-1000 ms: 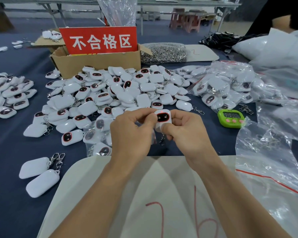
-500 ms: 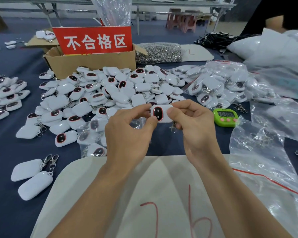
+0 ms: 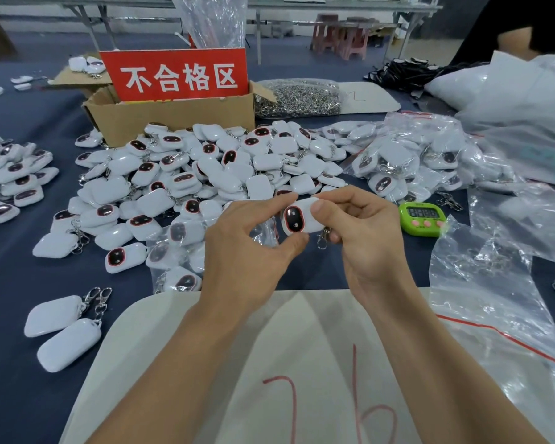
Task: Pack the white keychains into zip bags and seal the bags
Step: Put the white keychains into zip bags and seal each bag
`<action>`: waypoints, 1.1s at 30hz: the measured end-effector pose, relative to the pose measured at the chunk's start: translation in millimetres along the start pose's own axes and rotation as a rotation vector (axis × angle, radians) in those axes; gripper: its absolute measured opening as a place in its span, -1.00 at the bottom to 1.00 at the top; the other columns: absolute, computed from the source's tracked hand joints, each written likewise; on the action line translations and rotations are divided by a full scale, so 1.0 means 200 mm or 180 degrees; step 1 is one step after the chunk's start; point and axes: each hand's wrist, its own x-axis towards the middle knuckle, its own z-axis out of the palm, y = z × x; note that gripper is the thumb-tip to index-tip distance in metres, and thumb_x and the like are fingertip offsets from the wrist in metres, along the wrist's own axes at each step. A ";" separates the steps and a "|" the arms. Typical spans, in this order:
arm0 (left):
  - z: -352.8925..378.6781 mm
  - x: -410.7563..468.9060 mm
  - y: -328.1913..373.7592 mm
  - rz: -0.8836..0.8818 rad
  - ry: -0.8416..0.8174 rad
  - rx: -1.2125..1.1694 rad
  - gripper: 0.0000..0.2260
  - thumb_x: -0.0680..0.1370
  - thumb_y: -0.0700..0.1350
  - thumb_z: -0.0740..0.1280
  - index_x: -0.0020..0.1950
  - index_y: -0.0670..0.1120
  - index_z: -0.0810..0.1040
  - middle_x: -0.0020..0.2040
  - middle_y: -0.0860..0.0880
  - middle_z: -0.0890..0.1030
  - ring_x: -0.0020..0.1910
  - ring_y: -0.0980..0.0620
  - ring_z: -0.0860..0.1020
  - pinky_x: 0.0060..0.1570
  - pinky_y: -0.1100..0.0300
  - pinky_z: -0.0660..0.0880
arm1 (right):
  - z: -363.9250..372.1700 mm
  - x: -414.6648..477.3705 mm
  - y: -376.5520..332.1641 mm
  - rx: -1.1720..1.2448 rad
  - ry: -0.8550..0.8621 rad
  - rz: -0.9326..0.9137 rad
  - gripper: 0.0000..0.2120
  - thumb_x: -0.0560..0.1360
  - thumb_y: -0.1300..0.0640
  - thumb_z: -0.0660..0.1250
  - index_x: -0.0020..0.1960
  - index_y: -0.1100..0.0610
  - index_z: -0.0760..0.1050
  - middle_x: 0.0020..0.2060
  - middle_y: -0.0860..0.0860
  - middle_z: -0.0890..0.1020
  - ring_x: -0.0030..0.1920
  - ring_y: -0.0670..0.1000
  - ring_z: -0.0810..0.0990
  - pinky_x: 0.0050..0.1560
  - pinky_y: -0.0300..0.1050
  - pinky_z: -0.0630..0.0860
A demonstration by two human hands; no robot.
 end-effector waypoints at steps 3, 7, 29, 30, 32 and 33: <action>0.00 0.00 0.00 0.0063 -0.0073 0.0007 -0.58 0.38 0.09 0.51 0.24 0.31 0.64 0.10 0.53 0.52 0.17 0.36 0.50 0.16 0.36 0.44 | 0.00 0.00 0.00 0.0031 -0.0006 0.0040 -0.96 0.48 0.32 0.49 -0.09 0.22 0.70 -0.32 0.08 0.68 -0.40 -0.10 0.53 -0.37 -0.30 0.44; 0.02 -0.01 0.00 0.0329 -0.0104 0.0051 -0.72 0.52 0.22 0.36 0.19 0.24 0.66 0.03 0.44 0.58 0.12 0.29 0.51 0.09 0.45 0.37 | 0.00 0.00 0.00 0.0147 -0.0148 0.0051 -0.90 0.47 0.14 0.46 -0.09 0.08 0.76 -0.21 0.11 0.73 -0.20 0.08 0.61 -0.17 -0.07 0.52; -0.02 0.03 0.01 -0.0178 -0.0247 -0.0324 -0.68 0.47 -0.02 0.55 0.21 0.19 0.69 -0.10 0.10 0.67 -0.12 0.19 0.52 -0.08 0.45 0.36 | 0.00 0.00 0.02 -0.0203 -0.0346 0.0272 -0.78 0.45 0.12 0.41 0.05 0.14 0.73 -0.18 0.27 0.69 -0.28 0.03 0.54 -0.26 -0.18 0.48; -0.02 0.03 0.02 -0.0163 -0.0243 -0.0311 -0.72 0.49 0.01 0.52 0.20 0.19 0.70 -0.11 0.09 0.67 -0.11 0.16 0.54 -0.06 0.38 0.39 | 0.00 0.00 0.02 -0.0198 -0.0498 0.0215 -0.77 0.48 0.12 0.39 0.07 0.13 0.73 -0.13 0.29 0.69 -0.25 0.06 0.55 -0.24 -0.16 0.50; -0.03 0.03 0.03 -0.0128 -0.0209 -0.0334 -0.78 0.51 0.06 0.45 0.15 0.21 0.71 -0.12 0.08 0.69 -0.10 0.11 0.58 -0.03 0.24 0.47 | -0.02 0.00 0.01 -0.0276 -0.0805 0.0139 -0.77 0.51 0.13 0.39 0.09 0.14 0.73 -0.12 0.30 0.68 -0.24 0.08 0.56 -0.21 -0.14 0.51; -0.03 0.03 0.03 -0.0161 -0.0137 -0.0347 -0.79 0.51 0.09 0.43 0.13 0.22 0.72 -0.13 0.10 0.70 -0.10 0.11 0.60 -0.02 0.21 0.49 | -0.03 0.01 0.01 -0.0322 -0.0867 0.0138 -0.77 0.50 0.13 0.40 0.09 0.15 0.73 -0.13 0.30 0.68 -0.24 0.08 0.56 -0.21 -0.15 0.51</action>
